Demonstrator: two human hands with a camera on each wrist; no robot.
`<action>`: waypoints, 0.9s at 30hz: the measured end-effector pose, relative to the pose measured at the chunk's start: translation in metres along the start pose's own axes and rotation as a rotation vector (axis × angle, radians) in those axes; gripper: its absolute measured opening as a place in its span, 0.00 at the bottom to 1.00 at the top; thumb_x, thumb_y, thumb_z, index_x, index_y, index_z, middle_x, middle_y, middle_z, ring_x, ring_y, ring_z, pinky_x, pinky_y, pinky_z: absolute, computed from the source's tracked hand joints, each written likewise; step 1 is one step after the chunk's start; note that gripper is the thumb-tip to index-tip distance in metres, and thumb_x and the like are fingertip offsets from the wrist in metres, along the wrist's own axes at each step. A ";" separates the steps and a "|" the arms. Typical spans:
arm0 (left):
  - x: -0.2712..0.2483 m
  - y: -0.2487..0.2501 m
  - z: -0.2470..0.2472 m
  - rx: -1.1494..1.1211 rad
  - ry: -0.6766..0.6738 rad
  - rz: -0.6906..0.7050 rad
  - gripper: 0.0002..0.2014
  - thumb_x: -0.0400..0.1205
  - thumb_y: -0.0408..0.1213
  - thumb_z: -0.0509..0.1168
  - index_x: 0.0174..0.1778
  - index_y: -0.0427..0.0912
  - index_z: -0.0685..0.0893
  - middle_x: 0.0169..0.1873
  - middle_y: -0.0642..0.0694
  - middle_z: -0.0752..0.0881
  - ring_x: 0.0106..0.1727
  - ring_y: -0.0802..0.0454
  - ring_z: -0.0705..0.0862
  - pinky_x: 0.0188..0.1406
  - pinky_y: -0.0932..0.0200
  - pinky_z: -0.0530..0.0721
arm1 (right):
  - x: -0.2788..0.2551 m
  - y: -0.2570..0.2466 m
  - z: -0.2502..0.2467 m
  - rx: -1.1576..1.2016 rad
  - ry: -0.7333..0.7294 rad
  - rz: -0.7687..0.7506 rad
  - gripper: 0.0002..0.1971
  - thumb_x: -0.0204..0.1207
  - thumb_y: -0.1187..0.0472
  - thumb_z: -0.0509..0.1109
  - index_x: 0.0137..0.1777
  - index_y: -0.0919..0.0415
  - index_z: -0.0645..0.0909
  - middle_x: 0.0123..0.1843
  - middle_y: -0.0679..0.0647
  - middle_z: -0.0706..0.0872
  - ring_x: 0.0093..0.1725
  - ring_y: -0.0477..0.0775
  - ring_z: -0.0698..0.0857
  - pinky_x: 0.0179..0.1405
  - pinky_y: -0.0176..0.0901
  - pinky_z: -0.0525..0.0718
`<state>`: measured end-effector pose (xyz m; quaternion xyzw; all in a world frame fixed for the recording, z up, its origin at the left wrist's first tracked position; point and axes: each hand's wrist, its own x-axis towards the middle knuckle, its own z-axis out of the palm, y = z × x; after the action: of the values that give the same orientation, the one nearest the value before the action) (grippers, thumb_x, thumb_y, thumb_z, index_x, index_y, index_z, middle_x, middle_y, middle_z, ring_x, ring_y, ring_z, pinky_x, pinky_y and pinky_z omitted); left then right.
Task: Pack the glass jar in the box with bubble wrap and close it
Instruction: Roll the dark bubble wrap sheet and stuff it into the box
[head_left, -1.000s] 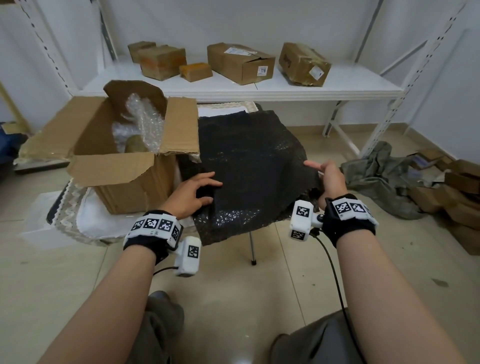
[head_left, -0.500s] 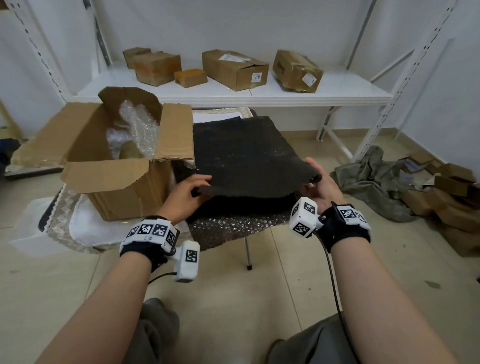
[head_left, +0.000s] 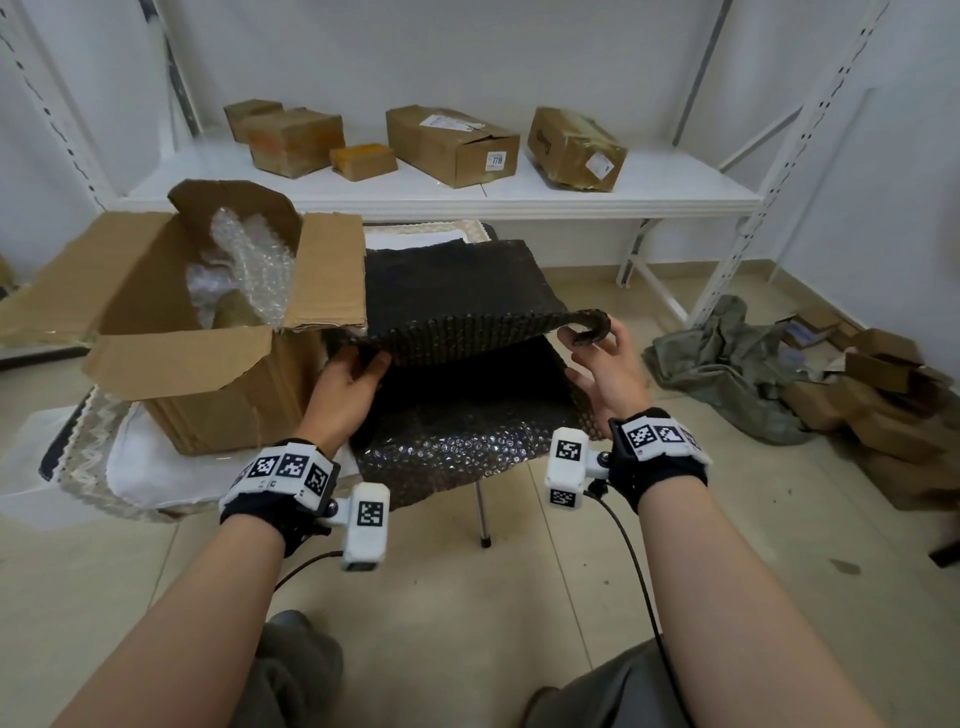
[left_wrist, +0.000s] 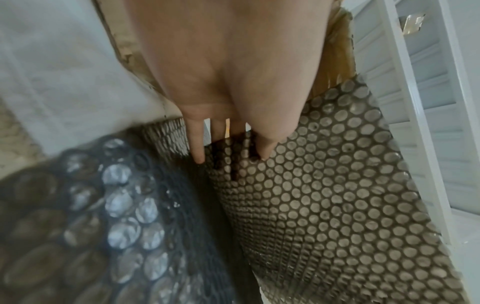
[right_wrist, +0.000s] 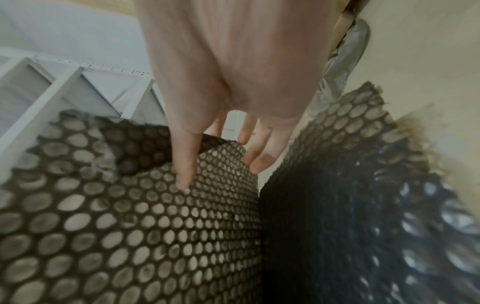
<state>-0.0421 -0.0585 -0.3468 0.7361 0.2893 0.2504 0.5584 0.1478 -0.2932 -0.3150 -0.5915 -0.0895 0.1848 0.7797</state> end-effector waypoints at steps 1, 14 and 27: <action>0.000 0.001 0.000 -0.015 0.010 -0.004 0.24 0.70 0.65 0.65 0.56 0.56 0.82 0.62 0.45 0.86 0.65 0.45 0.84 0.71 0.40 0.78 | -0.001 -0.001 0.002 0.010 0.005 -0.030 0.23 0.72 0.64 0.79 0.66 0.52 0.78 0.68 0.51 0.78 0.55 0.49 0.85 0.41 0.37 0.86; -0.008 0.012 0.000 -0.146 0.076 0.004 0.19 0.83 0.51 0.66 0.67 0.47 0.79 0.61 0.46 0.84 0.65 0.44 0.84 0.71 0.44 0.79 | 0.003 0.002 -0.007 -0.051 0.100 -0.023 0.05 0.82 0.62 0.68 0.55 0.59 0.84 0.49 0.55 0.87 0.39 0.48 0.80 0.34 0.37 0.81; -0.004 0.006 0.003 0.051 0.054 -0.061 0.31 0.76 0.67 0.61 0.65 0.48 0.83 0.62 0.47 0.87 0.64 0.47 0.84 0.70 0.41 0.79 | 0.015 0.016 -0.009 -0.234 0.291 0.133 0.09 0.73 0.54 0.78 0.42 0.56 0.81 0.56 0.60 0.88 0.53 0.59 0.88 0.44 0.47 0.87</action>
<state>-0.0420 -0.0641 -0.3418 0.7338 0.3327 0.2457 0.5389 0.1623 -0.2916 -0.3341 -0.7032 0.0424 0.1369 0.6964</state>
